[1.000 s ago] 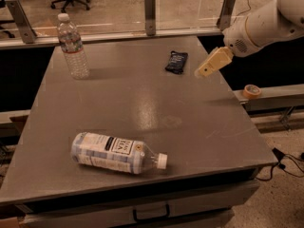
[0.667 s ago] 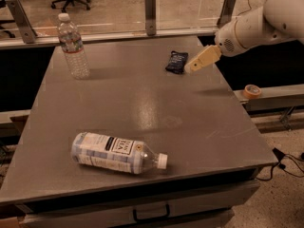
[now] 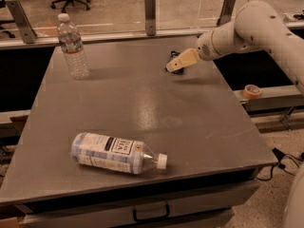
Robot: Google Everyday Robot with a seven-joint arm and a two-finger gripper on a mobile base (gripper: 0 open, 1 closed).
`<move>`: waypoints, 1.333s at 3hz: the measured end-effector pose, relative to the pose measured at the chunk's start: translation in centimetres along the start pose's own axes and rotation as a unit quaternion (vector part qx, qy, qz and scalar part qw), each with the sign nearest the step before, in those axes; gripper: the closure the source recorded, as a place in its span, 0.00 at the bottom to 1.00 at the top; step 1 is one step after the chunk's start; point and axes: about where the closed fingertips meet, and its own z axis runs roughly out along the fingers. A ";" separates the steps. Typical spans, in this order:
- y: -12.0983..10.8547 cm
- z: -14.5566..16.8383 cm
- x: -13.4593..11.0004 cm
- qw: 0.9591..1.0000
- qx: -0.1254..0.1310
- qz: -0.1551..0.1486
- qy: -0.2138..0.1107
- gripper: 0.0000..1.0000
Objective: Move rxbar blueberry near blue plastic bottle
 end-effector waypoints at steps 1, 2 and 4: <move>-0.2 2.8 0.1 1.000 0.003 0.005 -0.004 0.00; -0.4 4.3 0.3 1.000 0.006 0.009 -0.006 0.02; -0.8 3.9 -0.4 1.000 0.010 0.009 -0.024 0.47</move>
Offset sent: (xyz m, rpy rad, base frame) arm 0.0372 0.0119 -0.0352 0.0257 -0.0171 -0.0548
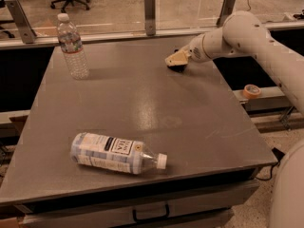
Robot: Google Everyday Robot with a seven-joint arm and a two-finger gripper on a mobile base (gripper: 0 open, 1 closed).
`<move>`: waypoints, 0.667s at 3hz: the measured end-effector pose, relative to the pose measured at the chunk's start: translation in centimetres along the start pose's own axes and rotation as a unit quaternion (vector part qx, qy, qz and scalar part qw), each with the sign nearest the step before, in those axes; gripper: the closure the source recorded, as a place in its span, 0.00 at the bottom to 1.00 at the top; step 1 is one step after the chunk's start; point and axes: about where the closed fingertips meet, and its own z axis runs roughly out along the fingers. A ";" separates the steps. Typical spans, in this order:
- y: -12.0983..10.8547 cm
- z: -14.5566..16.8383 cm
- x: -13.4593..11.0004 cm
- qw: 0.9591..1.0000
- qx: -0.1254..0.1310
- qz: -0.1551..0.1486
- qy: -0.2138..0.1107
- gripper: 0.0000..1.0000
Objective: Move rxbar blueberry near blue plastic bottle
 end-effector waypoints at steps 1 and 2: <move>0.8 -0.1 0.3 1.000 -0.008 0.002 0.002 0.71; 1.2 -1.0 0.0 1.000 -0.005 -0.005 0.004 0.94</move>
Offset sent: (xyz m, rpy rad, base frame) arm -0.0262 -0.0049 0.0211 -0.0278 -0.0171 0.0068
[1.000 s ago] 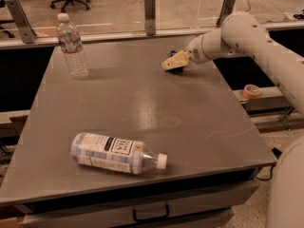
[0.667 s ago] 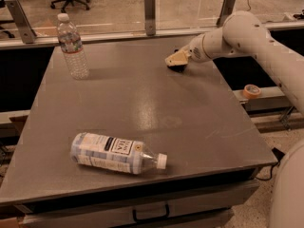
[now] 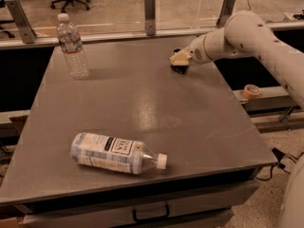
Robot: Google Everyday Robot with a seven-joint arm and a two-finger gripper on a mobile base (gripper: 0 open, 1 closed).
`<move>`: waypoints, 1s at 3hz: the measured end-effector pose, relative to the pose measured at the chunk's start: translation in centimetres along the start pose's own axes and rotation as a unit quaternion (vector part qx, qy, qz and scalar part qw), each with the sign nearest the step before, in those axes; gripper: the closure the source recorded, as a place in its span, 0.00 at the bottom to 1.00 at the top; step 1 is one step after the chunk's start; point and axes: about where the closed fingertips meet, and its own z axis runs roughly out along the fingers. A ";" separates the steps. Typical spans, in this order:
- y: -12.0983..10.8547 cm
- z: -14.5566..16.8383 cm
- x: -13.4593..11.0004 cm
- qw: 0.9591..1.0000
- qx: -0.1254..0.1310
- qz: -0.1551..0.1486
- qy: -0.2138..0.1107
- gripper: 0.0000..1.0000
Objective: Move rxbar blueberry near blue plastic bottle
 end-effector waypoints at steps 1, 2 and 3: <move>0.3 -1.9 -1.7 1.000 0.006 -0.018 -0.007 1.00; 1.7 -5.5 -5.2 0.998 -0.009 -0.053 -0.023 1.00; 1.7 -5.5 -5.2 0.998 -0.009 -0.053 -0.023 1.00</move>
Offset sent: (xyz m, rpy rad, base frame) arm -0.0502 0.0042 0.1293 -0.0383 -0.1450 0.1425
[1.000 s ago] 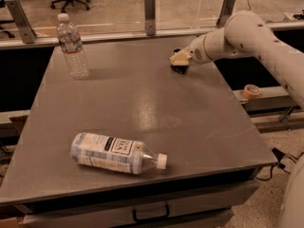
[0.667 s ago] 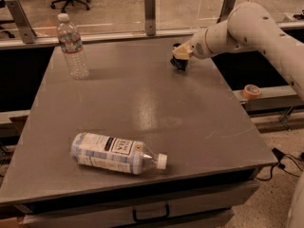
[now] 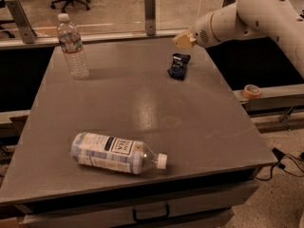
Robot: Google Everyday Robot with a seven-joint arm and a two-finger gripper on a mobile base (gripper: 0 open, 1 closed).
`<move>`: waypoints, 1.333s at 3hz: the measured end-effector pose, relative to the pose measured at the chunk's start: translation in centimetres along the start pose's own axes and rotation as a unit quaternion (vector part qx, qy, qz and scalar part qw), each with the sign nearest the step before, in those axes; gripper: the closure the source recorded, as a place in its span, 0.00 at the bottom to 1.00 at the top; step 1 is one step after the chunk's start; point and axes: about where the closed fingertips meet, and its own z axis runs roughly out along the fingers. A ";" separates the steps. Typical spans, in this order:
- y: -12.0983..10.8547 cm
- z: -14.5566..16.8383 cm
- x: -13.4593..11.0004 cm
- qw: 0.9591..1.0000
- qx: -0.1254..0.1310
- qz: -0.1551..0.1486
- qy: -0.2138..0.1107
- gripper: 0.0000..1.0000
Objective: Move rxbar blueberry near blue plastic bottle
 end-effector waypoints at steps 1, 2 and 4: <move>0.7 0.5 0.2 1.000 -0.012 -0.002 0.005 1.00; 3.5 0.5 1.0 0.999 -0.038 -0.016 0.014 1.00; 12.7 -1.1 3.3 0.994 -0.099 -0.021 0.030 1.00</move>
Offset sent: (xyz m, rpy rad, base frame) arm -0.0688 0.0415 -0.0330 -0.0552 0.0703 0.1728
